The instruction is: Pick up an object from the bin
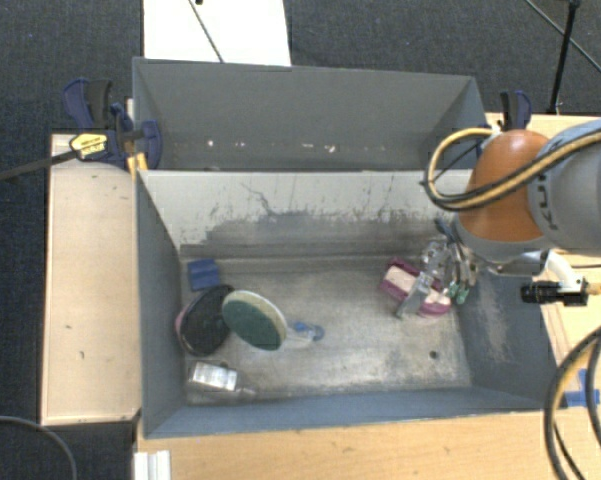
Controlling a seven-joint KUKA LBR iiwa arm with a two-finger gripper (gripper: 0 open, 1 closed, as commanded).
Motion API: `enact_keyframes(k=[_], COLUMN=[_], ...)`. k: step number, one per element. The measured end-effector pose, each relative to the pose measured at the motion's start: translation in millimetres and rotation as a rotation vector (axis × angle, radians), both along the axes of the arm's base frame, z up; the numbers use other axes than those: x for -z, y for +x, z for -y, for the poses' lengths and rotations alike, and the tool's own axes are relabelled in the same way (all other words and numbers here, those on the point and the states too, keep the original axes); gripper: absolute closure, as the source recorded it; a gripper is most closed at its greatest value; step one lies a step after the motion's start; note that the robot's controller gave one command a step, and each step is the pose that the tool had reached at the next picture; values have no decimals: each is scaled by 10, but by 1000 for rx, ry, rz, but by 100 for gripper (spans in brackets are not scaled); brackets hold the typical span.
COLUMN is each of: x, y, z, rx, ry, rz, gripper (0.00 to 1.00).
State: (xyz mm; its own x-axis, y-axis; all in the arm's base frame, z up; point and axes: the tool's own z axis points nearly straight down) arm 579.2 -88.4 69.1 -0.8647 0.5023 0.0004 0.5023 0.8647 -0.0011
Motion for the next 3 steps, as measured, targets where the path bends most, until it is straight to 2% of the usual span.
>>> enact_keyframes(k=[1,3], x=[-711,-1108], y=[19,30], z=[3,4], rx=[-8,-21], ry=[0,0], rz=[8,6], gripper=[100,100])
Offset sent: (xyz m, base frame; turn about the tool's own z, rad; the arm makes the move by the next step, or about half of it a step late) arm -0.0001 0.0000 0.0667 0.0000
